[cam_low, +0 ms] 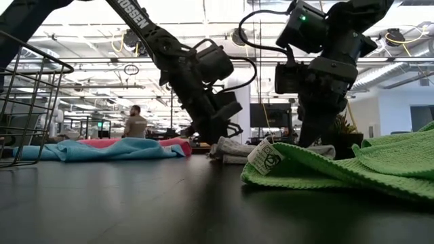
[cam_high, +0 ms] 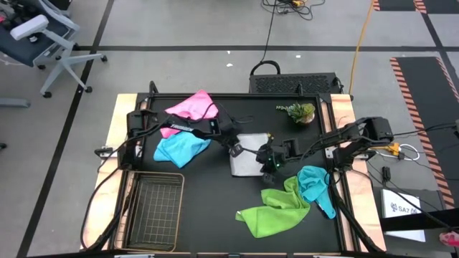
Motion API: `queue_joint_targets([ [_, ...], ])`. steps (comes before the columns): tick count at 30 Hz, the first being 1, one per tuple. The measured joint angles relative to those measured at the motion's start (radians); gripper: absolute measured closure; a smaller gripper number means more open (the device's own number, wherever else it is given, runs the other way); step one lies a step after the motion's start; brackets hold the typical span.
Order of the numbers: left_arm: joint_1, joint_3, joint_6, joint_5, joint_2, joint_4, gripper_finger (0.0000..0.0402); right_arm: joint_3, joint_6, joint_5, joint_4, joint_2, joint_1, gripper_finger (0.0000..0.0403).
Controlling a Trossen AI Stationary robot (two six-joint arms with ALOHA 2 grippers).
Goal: Fold microfiber towels
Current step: Fold the gray microfiber cloth
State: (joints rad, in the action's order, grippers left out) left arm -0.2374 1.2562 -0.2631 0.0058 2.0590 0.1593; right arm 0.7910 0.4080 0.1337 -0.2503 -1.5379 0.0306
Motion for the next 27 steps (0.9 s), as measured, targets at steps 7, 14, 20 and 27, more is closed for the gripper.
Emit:
queue_joint_targets([
  [7, -0.003, 0.001, -0.001, -0.018, 0.01, 0.006, 0.0394, -0.027, 0.014, 0.001, -0.014, 0.0, 0.0, 0.0403],
  [14, -0.014, 0.0, 0.0, -0.011, 0.012, 0.02, 0.0393, -0.089, 0.077, 0.028, 0.007, 0.005, 0.019, 0.0403],
  [20, -0.015, -0.001, 0.012, -0.019, 0.013, 0.031, 0.0398, -0.093, 0.105, 0.072, 0.0, 0.017, 0.035, 0.0403],
  [27, -0.017, -0.002, 0.017, -0.045, 0.014, 0.037, 0.0397, -0.097, 0.123, 0.069, -0.021, 0.104, 0.044, 0.0403],
])
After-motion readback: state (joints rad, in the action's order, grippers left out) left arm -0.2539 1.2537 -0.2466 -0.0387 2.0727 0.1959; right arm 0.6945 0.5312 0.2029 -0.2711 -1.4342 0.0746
